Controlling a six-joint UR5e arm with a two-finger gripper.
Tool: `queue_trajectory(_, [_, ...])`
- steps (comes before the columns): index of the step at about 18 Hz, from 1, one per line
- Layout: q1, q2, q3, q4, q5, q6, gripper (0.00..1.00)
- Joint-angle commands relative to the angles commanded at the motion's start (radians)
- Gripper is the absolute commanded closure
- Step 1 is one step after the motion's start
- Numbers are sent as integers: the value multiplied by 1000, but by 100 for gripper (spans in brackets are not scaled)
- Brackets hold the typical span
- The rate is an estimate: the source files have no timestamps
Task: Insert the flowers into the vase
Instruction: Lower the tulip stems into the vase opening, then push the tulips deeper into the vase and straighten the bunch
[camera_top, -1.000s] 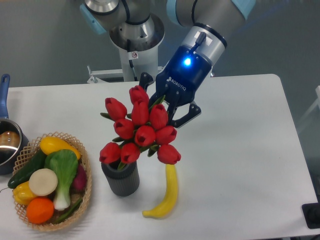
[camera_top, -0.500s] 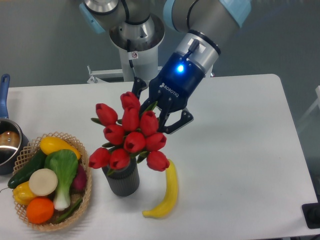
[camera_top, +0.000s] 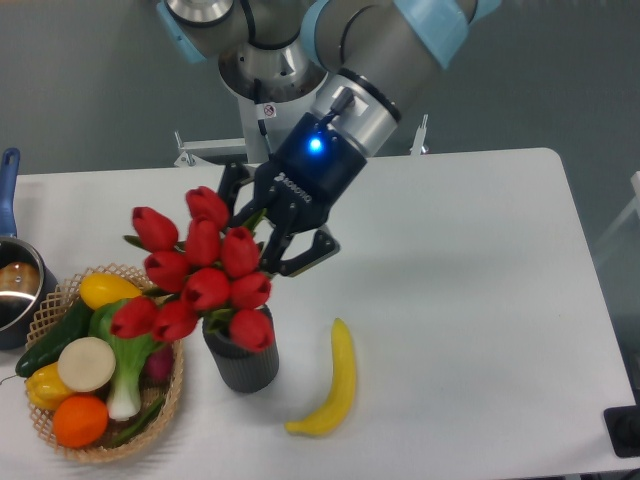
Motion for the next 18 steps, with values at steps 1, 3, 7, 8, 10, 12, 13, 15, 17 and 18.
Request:
queue_trajectory(1, [0, 2, 0, 0, -2, 3, 55])
queue_trajectory(3, [0, 0, -2, 15, -3, 14, 55])
queue_trajectory(7, [11, -2, -70, 92, -95, 104, 55])
queue_trajectory(8, [30, -3, -80, 94, -135, 136, 55])
queue_trajectory(10, [52, -3, -86, 92, -178, 140, 55])
queue_trajectory(12, [58, -2, -100, 94, -192, 141, 55])
queue_trajectory(13, [61, -2, -110, 94, -193, 143, 55])
queue_trajectory(15, [64, 0, -138, 94, -193, 176, 55])
queue_trajectory(17, [63, 0, -155, 94, -198, 218, 55])
queue_trajectory(18, [61, 0, -156, 94, -198, 221, 55])
